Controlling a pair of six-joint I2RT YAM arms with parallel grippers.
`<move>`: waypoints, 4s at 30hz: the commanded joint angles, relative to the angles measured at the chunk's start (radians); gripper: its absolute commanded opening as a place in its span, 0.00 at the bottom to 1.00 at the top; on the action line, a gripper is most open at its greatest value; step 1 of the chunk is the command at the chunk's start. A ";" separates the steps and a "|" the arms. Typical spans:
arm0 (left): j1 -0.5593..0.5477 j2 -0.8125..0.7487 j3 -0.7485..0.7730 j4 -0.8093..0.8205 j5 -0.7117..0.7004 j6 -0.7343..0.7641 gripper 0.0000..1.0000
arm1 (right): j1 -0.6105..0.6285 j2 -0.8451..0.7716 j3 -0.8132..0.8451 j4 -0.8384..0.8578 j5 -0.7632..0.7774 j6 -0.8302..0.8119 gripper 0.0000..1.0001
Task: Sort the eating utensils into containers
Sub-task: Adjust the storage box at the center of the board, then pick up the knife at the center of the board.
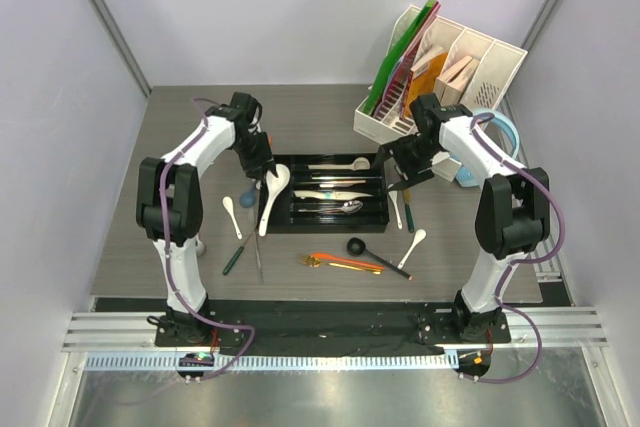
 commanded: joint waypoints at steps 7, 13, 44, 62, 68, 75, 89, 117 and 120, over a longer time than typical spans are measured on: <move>0.013 0.007 0.080 -0.071 -0.060 0.045 0.40 | -0.015 0.019 0.007 -0.024 -0.017 -0.102 0.75; 0.013 0.009 0.092 -0.110 -0.111 0.073 0.40 | -0.018 0.075 0.063 -0.051 0.008 -0.147 0.75; 0.039 -0.165 -0.070 0.038 -0.253 -0.015 0.41 | -0.072 0.201 0.137 -0.282 0.537 -0.786 0.47; 0.048 -0.154 -0.064 0.001 -0.258 -0.019 0.40 | -0.031 0.262 0.135 -0.263 0.410 -0.854 0.64; 0.048 -0.155 -0.061 -0.004 -0.258 -0.018 0.40 | -0.017 0.269 0.137 -0.257 0.402 -0.859 0.66; 0.048 -0.152 -0.066 0.002 -0.256 -0.022 0.40 | -0.015 0.285 0.116 -0.254 0.411 -0.866 0.66; 0.048 -0.175 -0.093 -0.001 -0.250 -0.024 0.40 | -0.001 0.347 0.112 -0.223 0.400 -0.886 0.65; 0.048 -0.172 -0.109 -0.002 -0.226 -0.024 0.40 | 0.109 0.115 -0.161 0.039 0.558 -0.926 0.58; 0.048 -0.174 -0.118 -0.002 -0.227 -0.026 0.40 | 0.109 0.042 -0.155 0.044 0.581 -0.923 0.57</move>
